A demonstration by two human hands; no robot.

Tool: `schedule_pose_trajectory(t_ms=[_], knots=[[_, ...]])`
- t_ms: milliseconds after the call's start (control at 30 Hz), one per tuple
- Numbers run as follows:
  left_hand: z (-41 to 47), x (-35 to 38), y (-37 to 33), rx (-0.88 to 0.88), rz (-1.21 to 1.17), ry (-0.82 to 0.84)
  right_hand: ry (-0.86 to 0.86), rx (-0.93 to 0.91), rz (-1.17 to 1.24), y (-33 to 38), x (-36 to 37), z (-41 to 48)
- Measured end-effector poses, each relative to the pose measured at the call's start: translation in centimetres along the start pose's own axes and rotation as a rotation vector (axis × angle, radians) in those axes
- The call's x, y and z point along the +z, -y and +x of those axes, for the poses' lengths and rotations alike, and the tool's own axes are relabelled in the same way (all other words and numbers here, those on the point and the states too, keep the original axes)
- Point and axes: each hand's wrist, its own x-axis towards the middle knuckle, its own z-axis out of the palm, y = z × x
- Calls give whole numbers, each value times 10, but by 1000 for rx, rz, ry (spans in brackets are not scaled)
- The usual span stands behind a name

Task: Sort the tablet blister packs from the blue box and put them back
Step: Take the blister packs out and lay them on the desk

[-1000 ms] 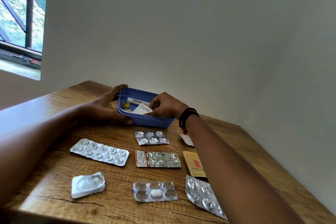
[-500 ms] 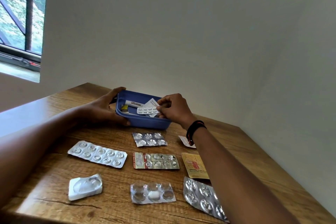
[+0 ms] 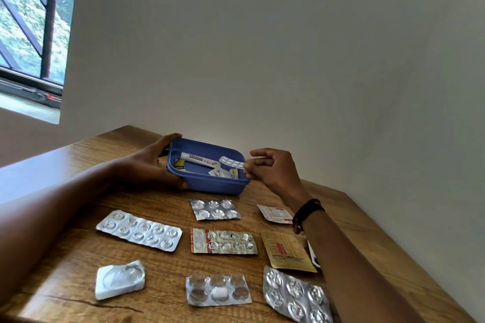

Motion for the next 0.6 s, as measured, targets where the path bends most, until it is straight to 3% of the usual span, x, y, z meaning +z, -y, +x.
schedule_pose_trajectory(t_ms=[600], knots=[[0, 0, 2, -15, -38, -1, -144, -214, -223, 10, -31, -10]])
